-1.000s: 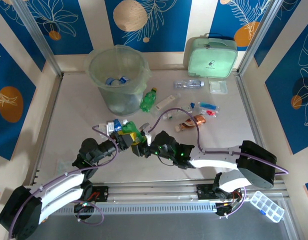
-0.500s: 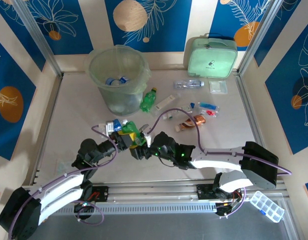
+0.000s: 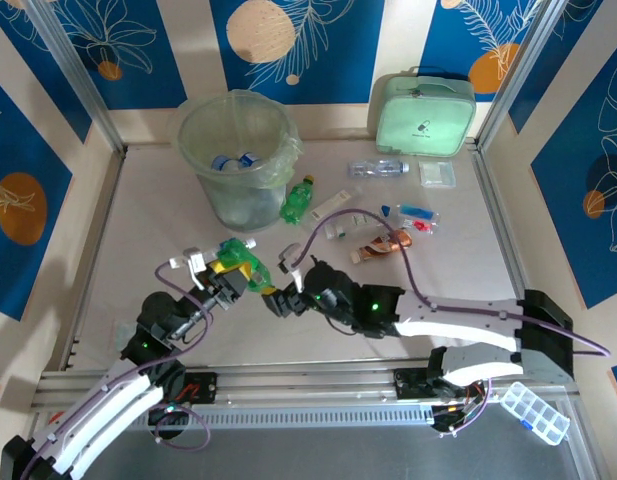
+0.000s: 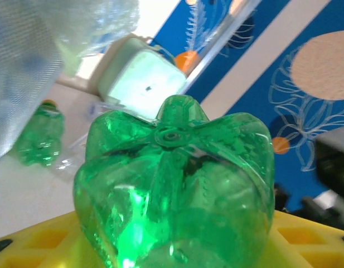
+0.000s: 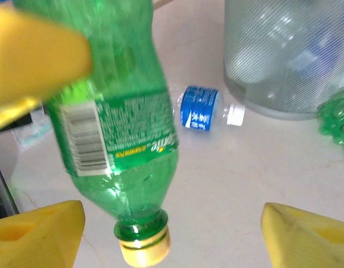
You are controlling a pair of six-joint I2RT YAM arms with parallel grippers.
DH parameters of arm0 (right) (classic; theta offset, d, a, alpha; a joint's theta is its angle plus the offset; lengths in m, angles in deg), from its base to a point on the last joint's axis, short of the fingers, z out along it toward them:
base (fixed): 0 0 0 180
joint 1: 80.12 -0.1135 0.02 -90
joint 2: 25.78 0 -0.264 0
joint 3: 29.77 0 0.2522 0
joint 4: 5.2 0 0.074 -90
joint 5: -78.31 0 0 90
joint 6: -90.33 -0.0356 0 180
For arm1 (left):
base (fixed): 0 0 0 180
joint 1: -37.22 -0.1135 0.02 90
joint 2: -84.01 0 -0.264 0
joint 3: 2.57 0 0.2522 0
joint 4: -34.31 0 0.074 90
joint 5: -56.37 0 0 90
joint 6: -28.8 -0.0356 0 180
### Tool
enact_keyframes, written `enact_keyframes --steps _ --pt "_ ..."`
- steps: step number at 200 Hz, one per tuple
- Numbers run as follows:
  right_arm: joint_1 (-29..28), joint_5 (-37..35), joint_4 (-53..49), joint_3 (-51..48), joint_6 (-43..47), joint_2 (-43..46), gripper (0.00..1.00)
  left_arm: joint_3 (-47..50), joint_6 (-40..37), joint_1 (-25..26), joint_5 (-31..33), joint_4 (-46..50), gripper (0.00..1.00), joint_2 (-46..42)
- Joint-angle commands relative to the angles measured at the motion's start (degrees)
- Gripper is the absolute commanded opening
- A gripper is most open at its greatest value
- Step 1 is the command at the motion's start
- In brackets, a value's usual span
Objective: Put the plastic bottles in the bin
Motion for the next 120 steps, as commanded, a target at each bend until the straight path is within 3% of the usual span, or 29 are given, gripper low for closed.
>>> enact_keyframes --steps 1,23,45,73,98,120 --pt "3.26 2.83 -3.52 2.01 3.27 3.84 0.82 -2.49 -3.7 -0.2 4.69 8.13 0.56 -0.24" --pt "7.02 -1.15 -3.14 0.67 3.41 4.53 0.81 -6.28 -3.14 -0.22 5.25 13.45 0.52 0.59" --pt "12.36 1.83 -1.21 -2.04 1.66 4.54 0.81 -14.43 -2.69 -0.23 4.21 20.14 0.47 2.97" --pt "16.64 -1.66 -2.1 -4.06 -9.17 2.75 0.81 -30.7 -3.22 -0.17 7.59 31.65 0.47 9.27" --pt "18.01 0.86 4.11 -9.8 -16.74 1.93 0.81 -48.96 -7.52 -0.3 11.77 41.18 0.46 21.35" --pt "16.54 4.65 5.46 -10.0 -16.45 0.34 0.81 -67.39 -5.88 -3.9 12.49 50.83 0.45 35.67"
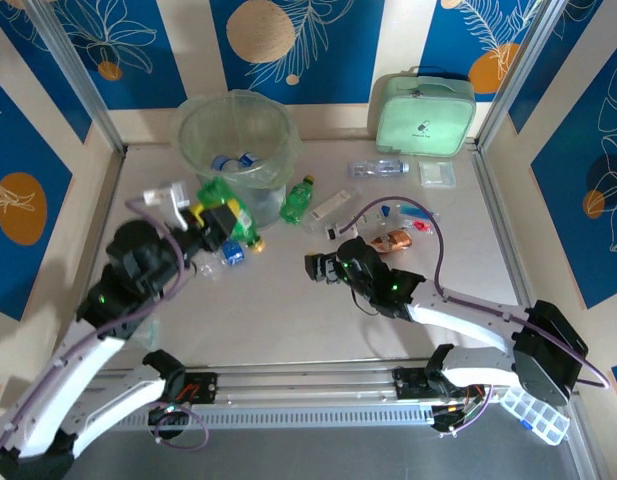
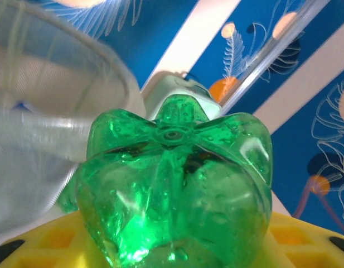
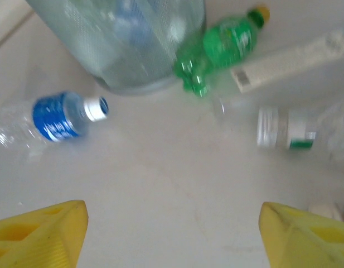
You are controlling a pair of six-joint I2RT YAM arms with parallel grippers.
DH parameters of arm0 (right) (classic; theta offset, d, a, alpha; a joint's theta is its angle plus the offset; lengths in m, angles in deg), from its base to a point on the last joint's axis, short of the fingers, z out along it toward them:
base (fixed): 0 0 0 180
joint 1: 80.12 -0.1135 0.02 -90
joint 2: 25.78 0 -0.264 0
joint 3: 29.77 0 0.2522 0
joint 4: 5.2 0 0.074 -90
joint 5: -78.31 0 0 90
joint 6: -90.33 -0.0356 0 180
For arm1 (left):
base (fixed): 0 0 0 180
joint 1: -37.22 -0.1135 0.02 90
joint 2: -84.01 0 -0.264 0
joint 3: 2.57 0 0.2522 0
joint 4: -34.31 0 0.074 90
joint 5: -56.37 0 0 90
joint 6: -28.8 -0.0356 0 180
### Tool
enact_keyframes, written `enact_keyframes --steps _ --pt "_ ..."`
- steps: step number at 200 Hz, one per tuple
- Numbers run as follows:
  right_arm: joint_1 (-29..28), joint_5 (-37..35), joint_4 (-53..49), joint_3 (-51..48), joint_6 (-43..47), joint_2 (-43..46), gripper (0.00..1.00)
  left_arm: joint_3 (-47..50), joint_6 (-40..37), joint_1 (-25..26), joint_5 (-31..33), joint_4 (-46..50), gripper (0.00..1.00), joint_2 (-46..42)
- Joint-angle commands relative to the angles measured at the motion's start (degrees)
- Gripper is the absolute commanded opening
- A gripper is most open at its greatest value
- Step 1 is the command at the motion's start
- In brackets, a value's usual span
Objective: Put the plastic bottles in the bin
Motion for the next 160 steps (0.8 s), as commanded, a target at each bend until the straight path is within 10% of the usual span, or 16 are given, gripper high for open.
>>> enact_keyframes --steps 1,95,160 --pt "-1.37 3.74 4.7 -0.86 -4.42 -1.29 0.81 -15.62 -0.72 -3.73 2.87 13.44 0.45 12.23" --pt "-10.44 -5.5 0.12 8.32 6.08 -10.63 0.82 -88.38 -3.25 -19.74 -4.98 50.46 0.4 67.37" --pt "-12.01 -12.85 2.05 6.06 7.77 -5.77 0.82 -87.78 -4.87 -20.99 -0.22 54.88 0.41 75.42"
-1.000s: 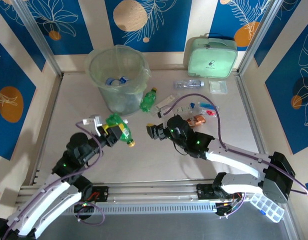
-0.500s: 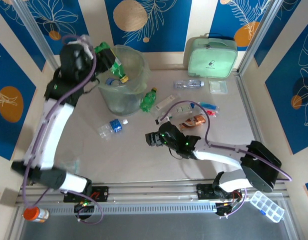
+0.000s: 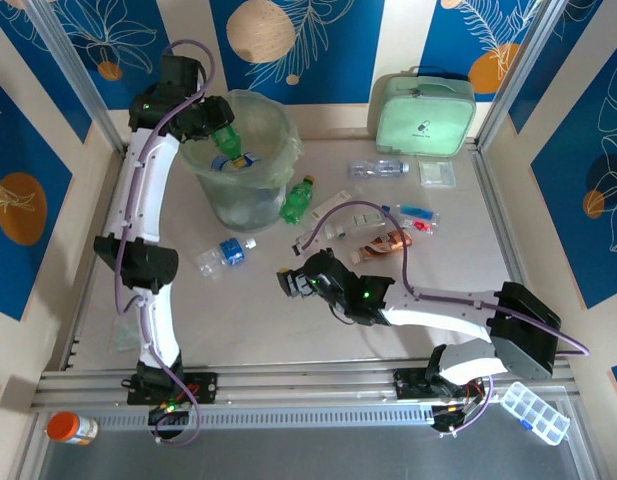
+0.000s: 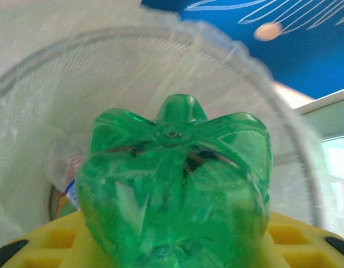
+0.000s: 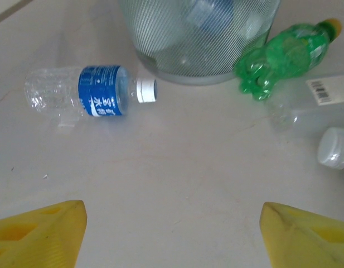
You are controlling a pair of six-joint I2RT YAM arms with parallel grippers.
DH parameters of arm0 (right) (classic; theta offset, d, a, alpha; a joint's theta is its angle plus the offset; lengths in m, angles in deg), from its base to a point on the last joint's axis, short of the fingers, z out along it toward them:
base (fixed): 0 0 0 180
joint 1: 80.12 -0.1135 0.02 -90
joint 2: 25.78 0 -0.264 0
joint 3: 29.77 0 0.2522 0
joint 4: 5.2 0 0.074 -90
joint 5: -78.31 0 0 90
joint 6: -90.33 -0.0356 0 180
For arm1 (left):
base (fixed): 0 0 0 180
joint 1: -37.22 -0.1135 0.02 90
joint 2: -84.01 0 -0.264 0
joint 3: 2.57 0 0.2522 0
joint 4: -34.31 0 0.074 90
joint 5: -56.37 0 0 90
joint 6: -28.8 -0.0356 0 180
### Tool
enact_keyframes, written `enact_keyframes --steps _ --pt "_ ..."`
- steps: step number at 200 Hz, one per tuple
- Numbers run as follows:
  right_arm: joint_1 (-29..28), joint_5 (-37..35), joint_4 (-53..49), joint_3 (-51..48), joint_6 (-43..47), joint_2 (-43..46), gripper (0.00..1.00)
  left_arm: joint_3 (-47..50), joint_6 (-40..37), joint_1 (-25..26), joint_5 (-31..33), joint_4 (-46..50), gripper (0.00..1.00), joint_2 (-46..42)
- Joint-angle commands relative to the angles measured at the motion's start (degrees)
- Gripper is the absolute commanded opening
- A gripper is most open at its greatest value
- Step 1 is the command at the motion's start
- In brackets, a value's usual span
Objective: Put the plastic bottles in the bin
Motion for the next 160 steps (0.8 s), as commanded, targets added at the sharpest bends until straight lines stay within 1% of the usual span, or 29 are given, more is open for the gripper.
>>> enact_keyframes --steps 1,35,59,80,105,135,152,160 --pt "-0.59 -4.83 1.44 -0.9 1.54 2.4 0.82 -2.17 -2.3 -0.26 2.26 4.94 0.41 2.54" --pt "-0.37 -4.49 0.77 -0.31 1.32 1.67 0.82 -2.17 -4.49 0.7 7.9 7.17 0.45 5.21" --pt "-0.42 -4.4 0.15 0.37 1.21 0.64 0.82 -1.93 -5.43 1.02 9.37 7.71 0.48 6.99" --pt "-0.39 -4.44 -0.11 0.68 1.19 0.24 0.82 -1.92 -6.29 1.3 9.3 7.93 0.54 8.88" --pt "-0.45 -4.13 -0.02 0.74 1.64 -0.03 0.82 -1.9 -6.99 1.44 7.82 7.5 0.61 11.15" --pt "-0.79 -4.13 -0.2 1.19 1.97 -0.69 0.82 -1.89 -7.36 1.44 6.98 6.92 0.7 11.71" --pt "-1.15 -4.4 -0.2 1.54 2.47 -1.21 0.82 -1.82 -7.71 1.48 3.53 5.79 0.78 11.24" --pt "-1.33 -4.71 -0.19 1.69 2.67 -1.26 0.82 -1.82 -7.79 1.65 2.22 5.33 0.81 10.81"
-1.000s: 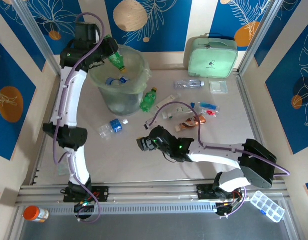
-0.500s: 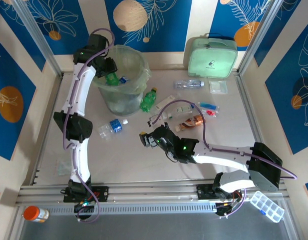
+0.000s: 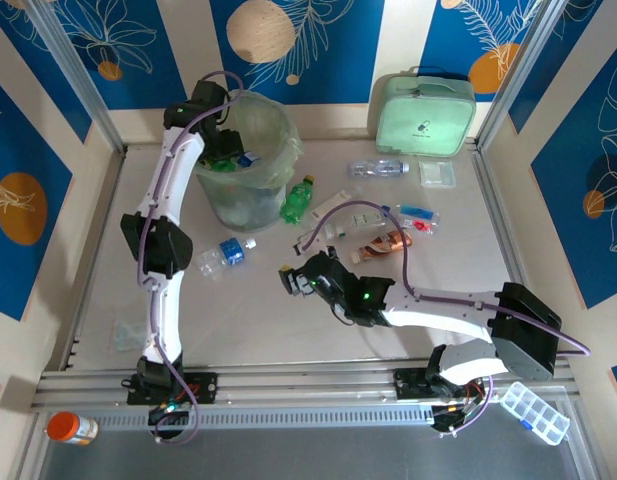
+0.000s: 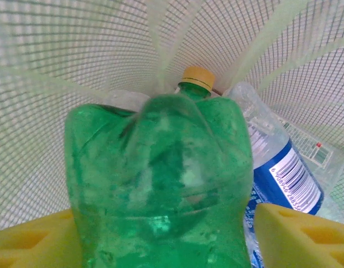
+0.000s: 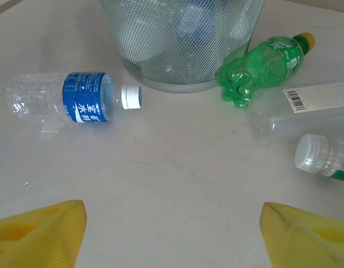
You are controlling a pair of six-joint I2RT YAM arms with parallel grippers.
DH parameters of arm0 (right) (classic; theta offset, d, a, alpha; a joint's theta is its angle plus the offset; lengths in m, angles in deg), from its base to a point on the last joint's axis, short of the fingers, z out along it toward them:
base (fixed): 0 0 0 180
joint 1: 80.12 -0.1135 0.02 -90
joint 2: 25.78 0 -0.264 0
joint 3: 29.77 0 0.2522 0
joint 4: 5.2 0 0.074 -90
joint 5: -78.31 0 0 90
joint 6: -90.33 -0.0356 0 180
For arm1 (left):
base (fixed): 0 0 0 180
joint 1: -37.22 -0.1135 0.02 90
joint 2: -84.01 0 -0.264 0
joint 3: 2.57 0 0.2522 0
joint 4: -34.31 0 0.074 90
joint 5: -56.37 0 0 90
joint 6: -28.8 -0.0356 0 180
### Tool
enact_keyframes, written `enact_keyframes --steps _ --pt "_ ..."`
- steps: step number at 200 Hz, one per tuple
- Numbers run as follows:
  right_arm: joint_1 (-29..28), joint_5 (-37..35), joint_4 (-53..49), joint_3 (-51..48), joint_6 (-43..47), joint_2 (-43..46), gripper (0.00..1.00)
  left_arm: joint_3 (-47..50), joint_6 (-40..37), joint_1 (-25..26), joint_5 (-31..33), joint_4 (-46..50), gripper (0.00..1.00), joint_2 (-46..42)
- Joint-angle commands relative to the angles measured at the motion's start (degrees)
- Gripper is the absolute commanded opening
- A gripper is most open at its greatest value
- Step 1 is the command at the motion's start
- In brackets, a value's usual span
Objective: Put the plastic bottles in the bin
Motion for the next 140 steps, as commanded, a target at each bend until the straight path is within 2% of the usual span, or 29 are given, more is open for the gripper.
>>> enact_keyframes --steps 1,27,62,140 --pt "-0.86 -1.6 -0.11 1.7 1.32 -0.91 0.82 -1.73 -0.91 0.6 -4.49 -1.16 0.81 -0.68" --pt "-1.08 -2.43 -0.02 1.65 1.82 -0.73 0.82 -0.64 -1.64 1.48 -4.15 -2.93 0.83 -4.1" --pt "-1.08 -3.36 0.47 1.02 2.1 0.11 0.82 6.96 -2.0 2.11 -4.34 -7.78 0.85 -12.98" --pt "0.82 -4.71 1.79 -1.77 1.52 4.68 0.83 40.55 -2.0 6.13 -3.29 -25.2 0.84 -40.59"
